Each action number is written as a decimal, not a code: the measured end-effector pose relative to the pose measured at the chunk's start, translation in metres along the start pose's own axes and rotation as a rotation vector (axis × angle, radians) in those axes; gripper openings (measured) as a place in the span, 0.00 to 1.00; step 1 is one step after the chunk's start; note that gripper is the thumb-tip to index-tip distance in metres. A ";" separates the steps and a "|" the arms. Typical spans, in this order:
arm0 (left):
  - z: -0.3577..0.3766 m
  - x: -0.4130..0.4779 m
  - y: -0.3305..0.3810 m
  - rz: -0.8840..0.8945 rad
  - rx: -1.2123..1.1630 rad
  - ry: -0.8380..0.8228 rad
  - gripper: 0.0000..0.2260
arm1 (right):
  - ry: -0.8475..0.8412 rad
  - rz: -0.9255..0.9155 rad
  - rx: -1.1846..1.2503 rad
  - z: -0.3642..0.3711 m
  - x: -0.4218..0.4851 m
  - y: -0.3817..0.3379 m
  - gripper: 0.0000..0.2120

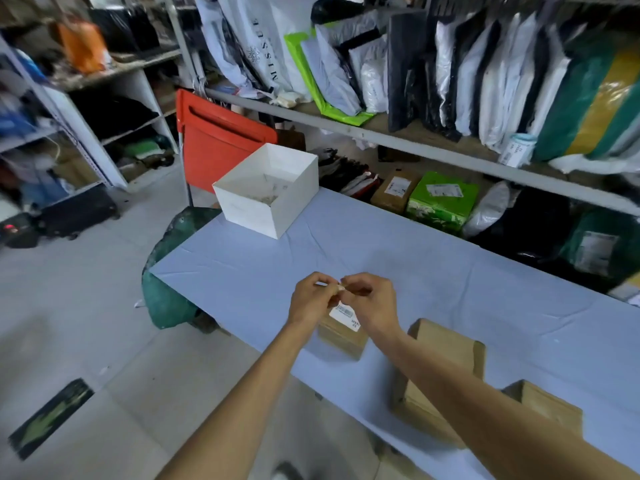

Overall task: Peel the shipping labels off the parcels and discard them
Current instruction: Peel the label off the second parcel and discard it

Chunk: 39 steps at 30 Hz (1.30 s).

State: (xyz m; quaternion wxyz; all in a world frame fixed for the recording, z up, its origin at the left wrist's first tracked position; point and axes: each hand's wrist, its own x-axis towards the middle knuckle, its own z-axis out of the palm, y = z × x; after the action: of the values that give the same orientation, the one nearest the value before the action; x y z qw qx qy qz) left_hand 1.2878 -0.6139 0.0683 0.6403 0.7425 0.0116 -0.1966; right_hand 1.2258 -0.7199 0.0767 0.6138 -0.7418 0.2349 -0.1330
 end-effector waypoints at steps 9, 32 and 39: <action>-0.097 0.042 0.013 -0.038 0.105 0.001 0.04 | -0.063 -0.040 -0.085 0.098 0.024 -0.031 0.04; -0.194 0.222 0.094 0.108 0.651 -0.012 0.08 | -0.088 -0.084 -0.253 0.193 0.224 -0.093 0.09; -0.202 0.281 0.124 0.151 0.743 -0.058 0.06 | -0.078 -0.096 -0.284 0.222 0.287 -0.112 0.02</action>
State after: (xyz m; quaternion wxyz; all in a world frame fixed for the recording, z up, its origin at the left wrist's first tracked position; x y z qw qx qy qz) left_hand 1.6365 -0.5097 0.1203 0.3400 0.9170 -0.1333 -0.1604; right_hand 1.5995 -0.6638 0.1127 0.5043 -0.8362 0.1915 -0.0987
